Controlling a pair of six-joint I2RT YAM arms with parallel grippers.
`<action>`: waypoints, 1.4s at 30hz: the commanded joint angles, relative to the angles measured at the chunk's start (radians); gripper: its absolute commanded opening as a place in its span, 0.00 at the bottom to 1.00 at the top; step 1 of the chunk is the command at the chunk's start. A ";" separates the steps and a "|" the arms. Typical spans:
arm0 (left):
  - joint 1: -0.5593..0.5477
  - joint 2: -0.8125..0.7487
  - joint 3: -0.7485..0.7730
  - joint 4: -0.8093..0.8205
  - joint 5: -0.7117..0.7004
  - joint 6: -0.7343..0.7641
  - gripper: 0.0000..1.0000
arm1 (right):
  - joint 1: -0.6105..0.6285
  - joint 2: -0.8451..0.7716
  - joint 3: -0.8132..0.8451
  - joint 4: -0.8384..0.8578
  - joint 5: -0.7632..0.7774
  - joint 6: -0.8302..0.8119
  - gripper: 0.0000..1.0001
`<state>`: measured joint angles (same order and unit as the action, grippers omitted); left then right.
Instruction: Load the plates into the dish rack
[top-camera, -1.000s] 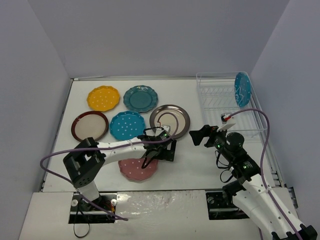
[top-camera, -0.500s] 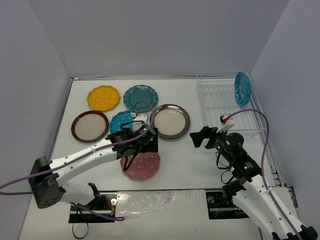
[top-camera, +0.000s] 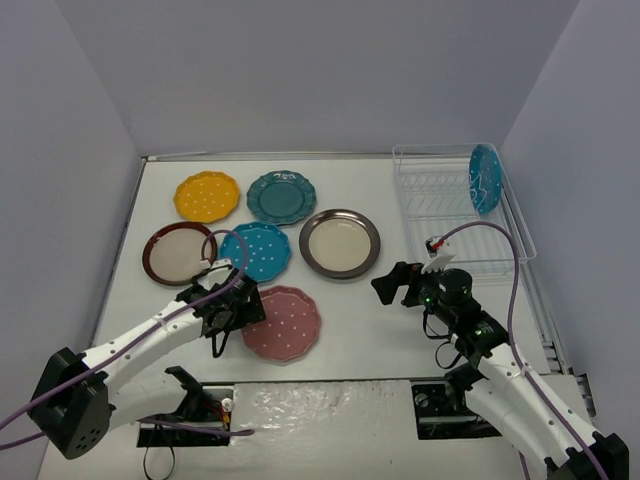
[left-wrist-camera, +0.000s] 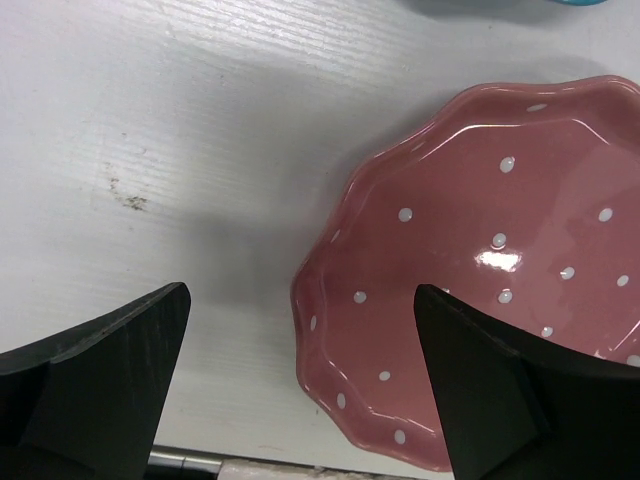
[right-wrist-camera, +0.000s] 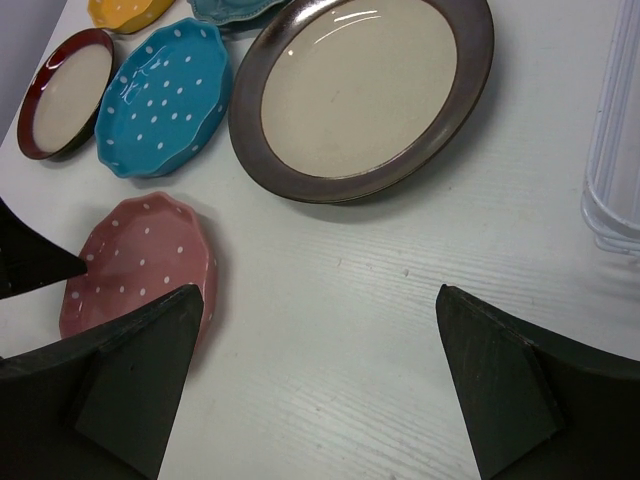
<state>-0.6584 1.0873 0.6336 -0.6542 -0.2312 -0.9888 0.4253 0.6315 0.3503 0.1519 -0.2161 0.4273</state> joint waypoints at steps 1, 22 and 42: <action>0.017 0.019 -0.032 0.121 0.057 -0.017 0.91 | 0.013 0.000 0.000 0.112 -0.017 0.033 1.00; -0.014 -0.007 -0.156 0.220 0.190 -0.115 0.30 | 0.032 0.014 -0.019 0.117 -0.022 0.053 1.00; -0.043 -0.030 -0.107 0.476 0.303 -0.222 0.00 | 0.093 0.232 -0.096 0.293 -0.131 0.223 1.00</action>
<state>-0.6941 1.1003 0.4770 -0.3121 0.0388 -1.1577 0.4992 0.8149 0.2660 0.2938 -0.2925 0.5836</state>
